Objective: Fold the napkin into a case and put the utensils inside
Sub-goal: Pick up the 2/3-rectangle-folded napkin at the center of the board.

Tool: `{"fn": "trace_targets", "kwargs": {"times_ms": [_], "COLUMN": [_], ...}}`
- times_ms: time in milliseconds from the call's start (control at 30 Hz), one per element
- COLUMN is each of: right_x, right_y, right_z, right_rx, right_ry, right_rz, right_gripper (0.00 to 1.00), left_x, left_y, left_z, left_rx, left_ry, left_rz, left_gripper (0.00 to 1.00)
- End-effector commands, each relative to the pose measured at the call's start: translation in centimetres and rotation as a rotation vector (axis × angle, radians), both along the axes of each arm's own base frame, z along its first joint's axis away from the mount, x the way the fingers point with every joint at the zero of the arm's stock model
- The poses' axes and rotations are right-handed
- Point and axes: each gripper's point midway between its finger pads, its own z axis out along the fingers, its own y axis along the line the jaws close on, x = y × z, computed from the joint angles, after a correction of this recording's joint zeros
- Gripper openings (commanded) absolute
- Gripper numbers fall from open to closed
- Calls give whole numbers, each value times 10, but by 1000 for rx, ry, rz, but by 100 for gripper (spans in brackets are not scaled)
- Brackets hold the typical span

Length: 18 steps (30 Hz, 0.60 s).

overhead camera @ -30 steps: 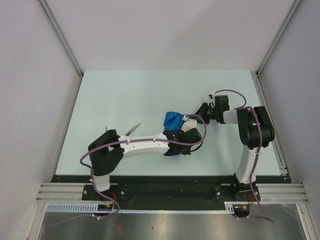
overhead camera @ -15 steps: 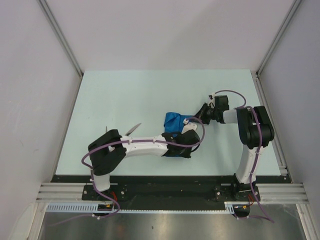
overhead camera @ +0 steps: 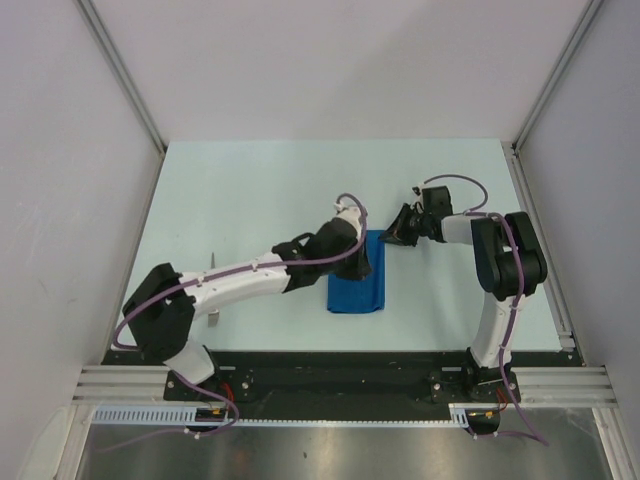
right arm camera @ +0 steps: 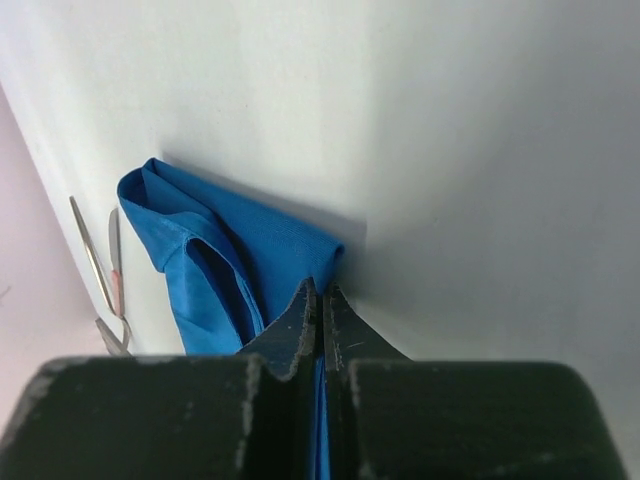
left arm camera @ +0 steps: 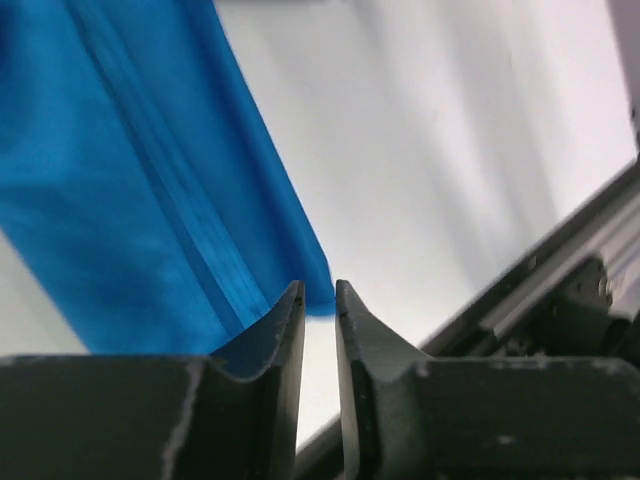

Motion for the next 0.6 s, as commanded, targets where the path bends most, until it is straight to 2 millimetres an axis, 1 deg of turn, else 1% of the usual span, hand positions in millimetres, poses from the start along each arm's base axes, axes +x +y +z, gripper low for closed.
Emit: {"fn": "trace_targets", "kwargs": {"times_ms": [0, 33, 67, 100, 167, 200, 267, 300, 400, 433, 467, 533, 567], "right_x": [10, 8, 7, 9, 8, 10, 7, 7, 7, 6, 6, 4, 4], "right_y": [2, 1, 1, 3, 4, 5, 7, 8, 12, 15, 16, 19, 24], "right_z": [23, 22, 22, 27, 28, 31, 32, 32, 37, 41, 42, 45, 50], "right_rx": [-61, -78, -88, -91, -103, -105, -121, -128, -156, -169, -178, -198, -200], "right_ry": [-73, -55, -52, -64, -59, -66, -61, -59, -65, -70, -72, -68, -77], "right_rz": [6, 0, 1, 5, 4, 4, 11, 11, 14, 17, 18, 18, 25], "right_gripper": [0, 0, 0, 0, 0, 0, 0, 0, 0, 0, 0, 0, 0], "left_x": [54, 57, 65, 80, 98, 106, 114, 121, 129, 129, 128, 127, 127], "left_y": [20, 19, 21, 23, 24, 27, 30, 30, 26, 25, 22, 23, 23], "left_z": [0, -5, -12, -25, -30, -43, -55, -64, -73, -82, -85, -94, -96], "left_rx": [-57, -61, -46, -24, -5, 20, 48, 55, 53, 65, 58, 64, 58], "left_ry": [9, 35, 43, 57, 36, 42, 61, 74, 84, 98, 108, 125, 131], "left_rz": [120, 106, 115, 138, 159, 173, 187, 197, 200, 200, 195, 199, 205], "left_gripper": [20, 18, 17, 15, 13, 13, 12, 12, 11, 11, 11, 11, 11]}}
